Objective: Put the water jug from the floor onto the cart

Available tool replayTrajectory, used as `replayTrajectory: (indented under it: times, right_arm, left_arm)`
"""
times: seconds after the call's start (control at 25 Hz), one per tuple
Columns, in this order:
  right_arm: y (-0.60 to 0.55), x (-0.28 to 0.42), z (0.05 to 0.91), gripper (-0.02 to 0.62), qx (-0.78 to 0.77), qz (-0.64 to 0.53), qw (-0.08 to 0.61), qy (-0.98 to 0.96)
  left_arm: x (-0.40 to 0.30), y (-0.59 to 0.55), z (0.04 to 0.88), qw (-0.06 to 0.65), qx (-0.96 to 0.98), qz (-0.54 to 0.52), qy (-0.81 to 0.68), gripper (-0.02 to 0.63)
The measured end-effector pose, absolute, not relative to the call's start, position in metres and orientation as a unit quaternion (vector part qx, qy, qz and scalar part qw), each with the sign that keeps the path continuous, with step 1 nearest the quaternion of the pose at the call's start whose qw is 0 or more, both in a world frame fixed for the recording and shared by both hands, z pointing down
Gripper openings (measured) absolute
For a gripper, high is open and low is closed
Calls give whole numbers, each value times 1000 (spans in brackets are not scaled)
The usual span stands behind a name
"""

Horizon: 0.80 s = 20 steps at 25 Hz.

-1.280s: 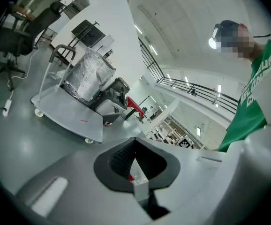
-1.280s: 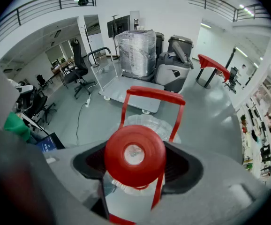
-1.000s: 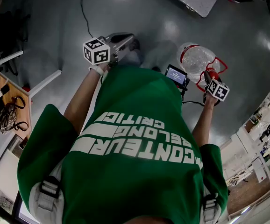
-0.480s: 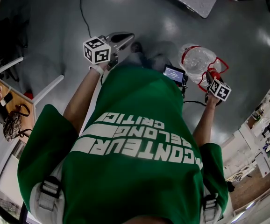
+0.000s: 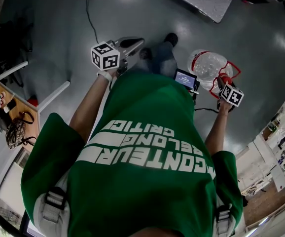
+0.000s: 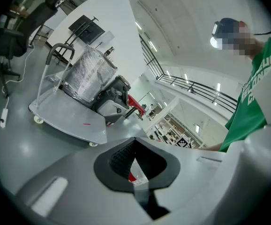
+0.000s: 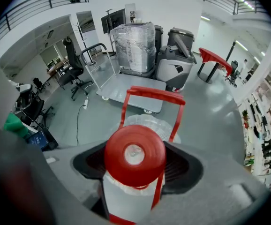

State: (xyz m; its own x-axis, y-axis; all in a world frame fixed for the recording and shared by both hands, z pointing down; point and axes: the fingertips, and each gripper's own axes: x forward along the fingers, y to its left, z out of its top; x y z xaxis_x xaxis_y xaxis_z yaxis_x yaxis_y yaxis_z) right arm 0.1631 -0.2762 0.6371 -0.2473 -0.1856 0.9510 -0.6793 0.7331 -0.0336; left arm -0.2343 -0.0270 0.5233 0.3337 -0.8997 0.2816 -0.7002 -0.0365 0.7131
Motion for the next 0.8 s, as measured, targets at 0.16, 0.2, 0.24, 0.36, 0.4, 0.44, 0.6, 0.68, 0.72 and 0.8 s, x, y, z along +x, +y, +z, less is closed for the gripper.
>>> replayTrajectory:
  times: [0.16, 0.2, 0.24, 0.36, 0.4, 0.44, 0.6, 0.68, 0.72, 0.8]
  right_arm:
    - [-293, 151, 645, 307, 276, 226, 548, -757]
    - [-298, 148, 646, 307, 274, 227, 547, -758]
    - [-304, 144, 648, 307, 272, 228, 546, -759]
    - [-326, 132, 651, 307, 266, 230, 543, -763]
    - [-334, 129, 652, 307, 263, 230, 542, -764]
    - [-341, 126, 653, 307, 261, 229, 542, -766]
    - [-371, 111, 657, 307, 249, 224, 539, -773]
    - [-382, 105, 656, 307, 244, 219, 538, -776]
    - [-386, 103, 656, 307, 242, 217, 538, -778]
    - [-396, 98, 656, 307, 236, 211, 539, -780]
  left_arm:
    - [-239, -45, 520, 407, 708, -119, -566, 9]
    - [-240, -52, 519, 406, 708, -117, -566, 9]
    - [-242, -60, 517, 405, 709, -114, -565, 9]
    - [-248, -88, 513, 400, 713, -108, -566, 9]
    - [-249, -98, 511, 398, 714, -106, -566, 9]
    - [-250, -107, 510, 397, 715, -105, -567, 9]
    - [-252, -137, 507, 394, 717, -98, -567, 9]
    - [-251, -143, 505, 393, 717, -95, -568, 9]
    - [-250, -145, 504, 392, 716, -95, -569, 9]
    - [-247, -150, 503, 393, 714, -93, -572, 9]
